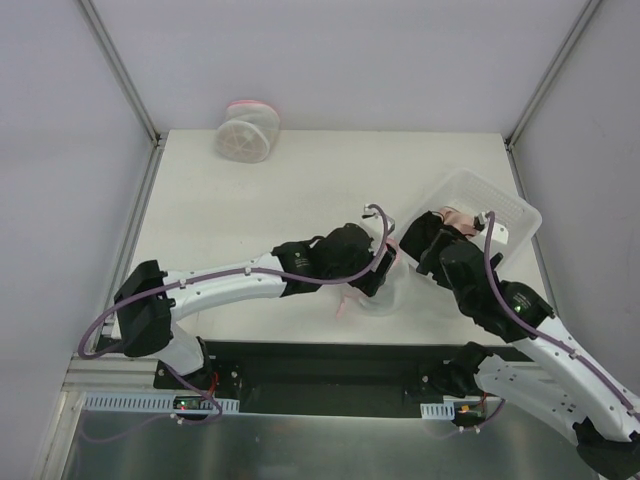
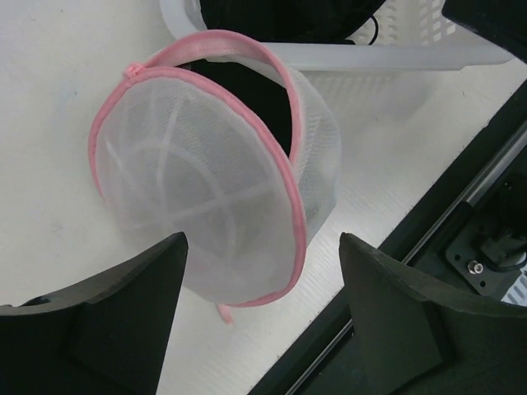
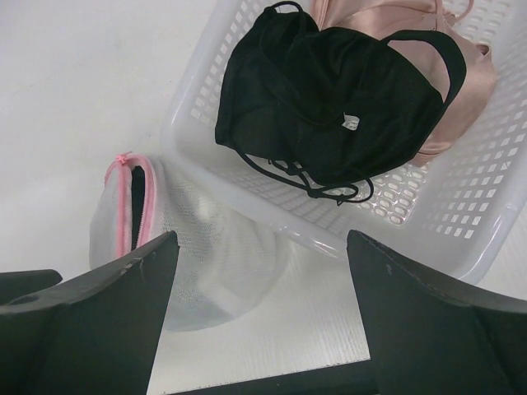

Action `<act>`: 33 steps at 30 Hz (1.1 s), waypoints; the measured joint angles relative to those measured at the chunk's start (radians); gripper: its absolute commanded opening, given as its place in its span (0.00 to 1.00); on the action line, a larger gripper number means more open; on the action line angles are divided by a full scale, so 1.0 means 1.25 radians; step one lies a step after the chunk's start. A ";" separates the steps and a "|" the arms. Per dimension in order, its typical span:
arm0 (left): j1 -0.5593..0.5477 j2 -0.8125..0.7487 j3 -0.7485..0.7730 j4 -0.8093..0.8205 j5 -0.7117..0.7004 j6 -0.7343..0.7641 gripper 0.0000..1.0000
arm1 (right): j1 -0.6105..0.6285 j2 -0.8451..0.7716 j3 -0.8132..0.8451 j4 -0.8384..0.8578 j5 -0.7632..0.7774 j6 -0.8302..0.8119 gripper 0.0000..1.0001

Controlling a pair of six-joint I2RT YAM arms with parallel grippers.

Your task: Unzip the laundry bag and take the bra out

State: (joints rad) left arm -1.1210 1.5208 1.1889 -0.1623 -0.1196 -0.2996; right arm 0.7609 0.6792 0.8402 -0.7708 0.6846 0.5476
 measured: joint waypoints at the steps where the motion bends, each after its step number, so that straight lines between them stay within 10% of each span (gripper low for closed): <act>1: -0.009 0.014 0.009 0.002 -0.016 0.000 0.71 | 0.000 0.003 0.000 -0.001 0.000 0.001 0.87; 7: -0.024 0.066 0.025 0.000 -0.078 0.001 0.69 | 0.000 0.021 0.000 -0.001 -0.004 0.002 0.87; 12: -0.023 0.088 0.030 0.000 -0.093 0.005 0.32 | 0.000 0.023 0.000 0.000 -0.009 0.002 0.87; 18: -0.022 0.081 0.025 0.003 -0.140 0.018 0.25 | 0.000 0.029 0.000 0.008 -0.016 0.001 0.87; 22: -0.006 0.038 -0.002 0.002 -0.143 0.019 0.00 | 0.000 0.059 0.000 0.032 -0.041 -0.002 0.86; 33: 0.163 -0.224 -0.099 -0.012 -0.094 0.010 0.00 | 0.056 0.240 0.100 0.158 -0.182 -0.052 0.82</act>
State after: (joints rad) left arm -0.9173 1.2411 1.0653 -0.1768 -0.2371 -0.2874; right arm 0.8314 0.9791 0.9653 -0.5732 0.4572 0.4828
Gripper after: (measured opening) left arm 0.019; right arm 0.846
